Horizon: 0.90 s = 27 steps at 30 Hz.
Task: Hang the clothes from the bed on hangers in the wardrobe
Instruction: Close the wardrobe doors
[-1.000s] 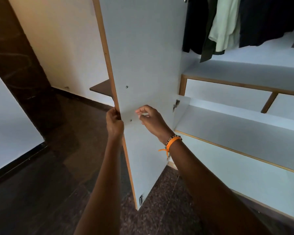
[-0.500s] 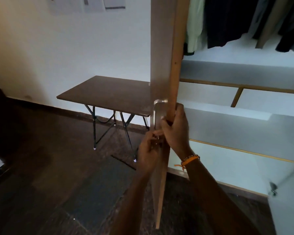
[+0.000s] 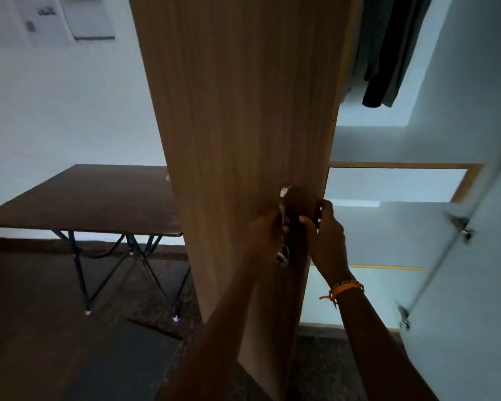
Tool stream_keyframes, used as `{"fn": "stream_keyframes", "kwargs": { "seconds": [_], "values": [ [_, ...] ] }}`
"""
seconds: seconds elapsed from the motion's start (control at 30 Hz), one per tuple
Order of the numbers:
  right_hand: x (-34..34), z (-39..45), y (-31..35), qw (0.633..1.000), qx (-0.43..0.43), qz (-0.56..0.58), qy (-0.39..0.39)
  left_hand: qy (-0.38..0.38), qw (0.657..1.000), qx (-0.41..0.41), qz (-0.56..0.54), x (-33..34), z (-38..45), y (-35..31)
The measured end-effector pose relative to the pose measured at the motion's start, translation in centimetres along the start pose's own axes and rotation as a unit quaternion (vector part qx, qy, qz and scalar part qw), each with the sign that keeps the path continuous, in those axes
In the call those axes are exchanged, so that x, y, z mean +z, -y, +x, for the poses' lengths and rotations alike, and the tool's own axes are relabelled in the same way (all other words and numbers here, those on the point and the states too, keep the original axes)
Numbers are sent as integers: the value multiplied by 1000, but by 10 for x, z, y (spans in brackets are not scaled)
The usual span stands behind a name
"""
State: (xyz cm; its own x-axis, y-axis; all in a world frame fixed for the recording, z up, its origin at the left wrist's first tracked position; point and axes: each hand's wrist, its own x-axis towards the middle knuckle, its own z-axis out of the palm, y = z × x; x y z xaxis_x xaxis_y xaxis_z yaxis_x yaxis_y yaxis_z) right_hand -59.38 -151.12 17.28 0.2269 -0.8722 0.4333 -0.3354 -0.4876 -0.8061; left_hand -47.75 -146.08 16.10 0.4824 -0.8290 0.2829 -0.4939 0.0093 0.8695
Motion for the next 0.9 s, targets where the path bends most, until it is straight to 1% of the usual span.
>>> {"fn": "stream_keyframes", "kwargs": {
  "seconds": [0.03,0.1,0.23,0.37,0.47,0.67,0.9],
  "values": [
    [-4,13,-9,1000,5,2,-12,12,1000,15,22,8,12,-4],
    [-9,41,-29,999,6,-1,-35,34,999,11,29,27,40,-18],
    [-15,103,-67,998,12,-51,-37,74,995,5,72,68,97,-27],
    [-18,155,-89,988,4,-153,-24,50,994,4,96,99,141,-31],
    [-18,193,-103,982,4,-190,1,50,994,-24,96,120,172,-28],
    [-14,248,-122,977,-5,-211,34,24,994,-41,95,147,218,-21],
    [-2,289,-134,975,-3,-212,61,8,994,-28,108,164,255,-14]
  ]
}}
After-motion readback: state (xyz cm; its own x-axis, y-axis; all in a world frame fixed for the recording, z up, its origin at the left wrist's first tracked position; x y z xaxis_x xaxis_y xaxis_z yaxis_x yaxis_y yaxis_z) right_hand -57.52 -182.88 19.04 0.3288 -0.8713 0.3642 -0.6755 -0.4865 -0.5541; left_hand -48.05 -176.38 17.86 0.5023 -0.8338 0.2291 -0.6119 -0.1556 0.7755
